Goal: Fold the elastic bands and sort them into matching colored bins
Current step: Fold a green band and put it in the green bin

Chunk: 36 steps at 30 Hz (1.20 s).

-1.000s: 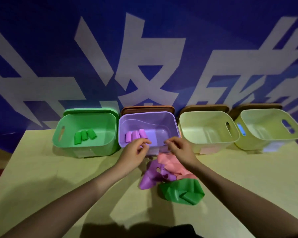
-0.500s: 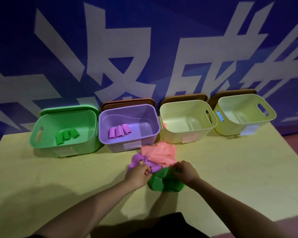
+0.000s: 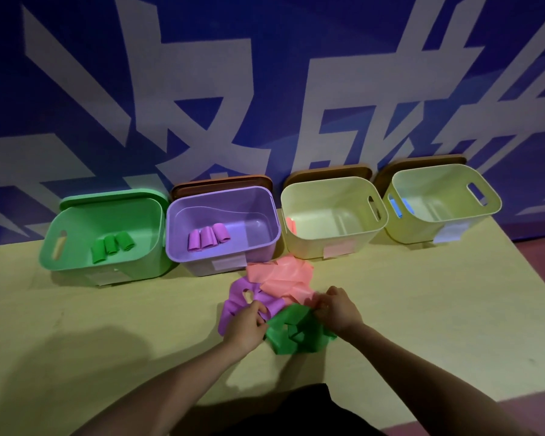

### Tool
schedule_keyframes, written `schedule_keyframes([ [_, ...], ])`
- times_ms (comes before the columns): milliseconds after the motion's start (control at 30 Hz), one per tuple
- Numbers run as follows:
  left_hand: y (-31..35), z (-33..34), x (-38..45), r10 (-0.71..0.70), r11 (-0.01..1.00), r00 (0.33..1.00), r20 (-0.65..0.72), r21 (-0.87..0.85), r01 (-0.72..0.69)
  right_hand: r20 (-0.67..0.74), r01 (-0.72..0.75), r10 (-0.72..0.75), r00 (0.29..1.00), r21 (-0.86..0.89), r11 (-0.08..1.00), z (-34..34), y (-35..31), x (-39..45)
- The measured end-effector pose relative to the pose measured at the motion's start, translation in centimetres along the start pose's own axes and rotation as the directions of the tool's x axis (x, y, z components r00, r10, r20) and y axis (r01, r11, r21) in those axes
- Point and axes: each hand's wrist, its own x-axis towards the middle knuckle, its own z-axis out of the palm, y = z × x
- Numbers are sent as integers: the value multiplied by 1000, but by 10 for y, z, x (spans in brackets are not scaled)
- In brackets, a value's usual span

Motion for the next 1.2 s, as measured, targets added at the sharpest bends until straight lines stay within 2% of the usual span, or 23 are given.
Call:
schedule_keyframes([
  [67,6,-5,2,1,997,1000,-25,-83,-3,-50,25,-18,999,143,989,-7,-1,-2],
  [167,24,-23,4,-17,980,1000,-6,-196,16,-53,12,18,998,511,860,-25,-6,-4],
  [333,44,-59,7,24,938,1000,-2,-346,-24,-143,121,-27,989,705,699,-66,-20,-13],
  [433,58,-85,0,19,889,999,-47,-456,-38,-177,177,-72,981,693,699,-88,-26,-22],
  [500,63,-101,-3,7,855,995,-102,-515,-59,-158,200,-128,979,636,745,-99,-27,-29],
  [533,64,-109,-4,-13,808,992,-122,-586,-61,-141,205,-151,978,589,781,-102,-27,-33],
  [633,69,-135,-10,-130,533,979,-157,-844,-64,-103,194,-164,981,482,854,-108,-21,-45],
  [700,68,-153,-11,-185,459,959,-215,-882,-109,-138,186,-137,981,455,871,-107,-13,-51],
  [800,69,-167,-22,-149,457,965,-215,-881,-125,-214,166,-68,974,484,859,-100,-9,-54],
  [900,81,-169,-43,-43,491,981,-188,-859,-143,-226,142,-31,974,492,859,-88,-21,-53],
  [1067,94,-173,-68,175,570,967,-184,-782,-252,-204,109,-60,977,243,964,-68,-51,-45],
  [1133,98,-178,-75,224,612,956,-189,-736,-289,-242,182,-126,962,228,957,-68,-65,-47],
  [1200,102,-183,-82,257,624,948,-189,-716,-313,-284,319,-227,932,341,884,-72,-83,-55],
])
